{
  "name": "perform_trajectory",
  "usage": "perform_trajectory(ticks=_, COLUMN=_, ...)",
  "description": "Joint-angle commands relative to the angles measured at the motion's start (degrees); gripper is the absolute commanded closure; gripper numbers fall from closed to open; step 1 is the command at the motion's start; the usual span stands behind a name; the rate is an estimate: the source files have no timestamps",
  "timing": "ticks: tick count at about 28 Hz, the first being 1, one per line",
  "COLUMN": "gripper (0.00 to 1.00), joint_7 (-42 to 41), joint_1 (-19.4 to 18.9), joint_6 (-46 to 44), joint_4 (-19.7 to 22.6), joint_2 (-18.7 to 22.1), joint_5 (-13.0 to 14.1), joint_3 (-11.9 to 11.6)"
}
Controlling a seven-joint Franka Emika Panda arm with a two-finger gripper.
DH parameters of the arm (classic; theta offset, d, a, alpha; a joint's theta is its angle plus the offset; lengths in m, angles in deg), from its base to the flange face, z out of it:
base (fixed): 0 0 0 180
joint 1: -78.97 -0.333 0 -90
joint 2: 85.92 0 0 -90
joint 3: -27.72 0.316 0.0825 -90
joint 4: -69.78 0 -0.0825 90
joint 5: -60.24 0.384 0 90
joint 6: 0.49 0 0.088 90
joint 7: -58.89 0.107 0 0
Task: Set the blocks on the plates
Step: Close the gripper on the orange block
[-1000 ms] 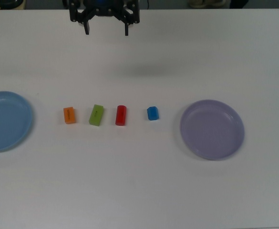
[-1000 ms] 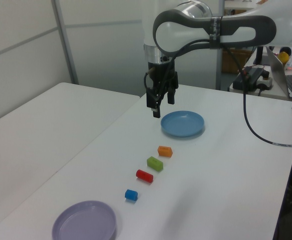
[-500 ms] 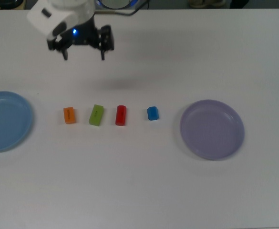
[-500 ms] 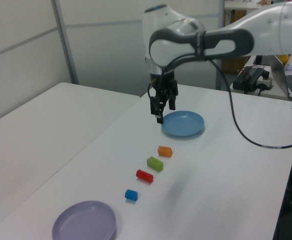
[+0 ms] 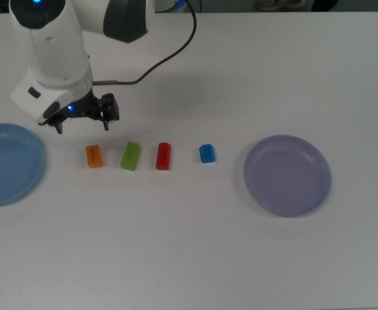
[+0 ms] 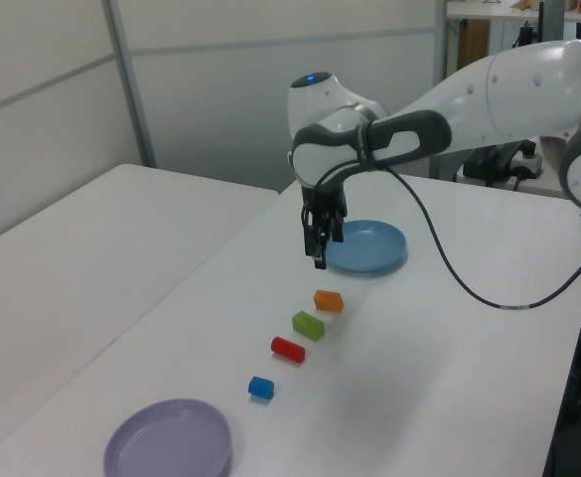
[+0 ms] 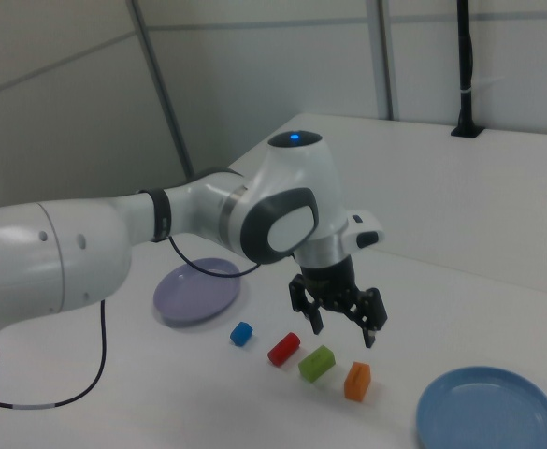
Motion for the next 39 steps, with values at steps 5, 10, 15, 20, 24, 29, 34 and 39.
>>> perform_trajectory(ticks=5, gripper=0.0, joint_7=-1.65, joint_1=1.04, joint_6=5.87, joint_4=1.2, joint_2=-4.28, joint_5=1.0, joint_3=-0.04)
perform_trajectory(ticks=10, gripper=0.09, joint_7=-1.65, joint_1=1.13, joint_6=6.75, joint_4=1.55, joint_2=-5.86, joint_5=0.83, joint_3=-0.04)
perform_trajectory(ticks=15, gripper=0.18, joint_7=-1.65, joint_1=1.04, joint_6=7.81, joint_4=1.56, joint_2=-7.44, joint_5=0.74, joint_3=-0.04)
perform_trajectory(ticks=20, gripper=0.25, joint_7=-1.65, joint_1=0.95, joint_6=7.89, joint_4=1.56, joint_2=-7.97, joint_5=0.65, joint_3=0.04)
perform_trajectory(ticks=24, gripper=0.23, joint_7=-1.65, joint_1=0.95, joint_6=7.98, joint_4=1.56, joint_2=-8.24, joint_5=0.56, joint_3=0.05)
perform_trajectory(ticks=29, gripper=0.31, joint_7=-1.65, joint_1=0.86, joint_6=7.98, joint_4=1.56, joint_2=-8.68, joint_5=0.47, joint_3=0.13)
perform_trajectory(ticks=34, gripper=0.61, joint_7=-1.74, joint_1=0.86, joint_6=8.59, joint_4=1.56, joint_2=-8.76, joint_5=0.03, joint_3=0.31)
perform_trajectory(ticks=39, gripper=1.0, joint_7=-1.65, joint_1=0.6, joint_6=9.21, joint_4=1.56, joint_2=-8.68, joint_5=0.12, joint_3=0.4)
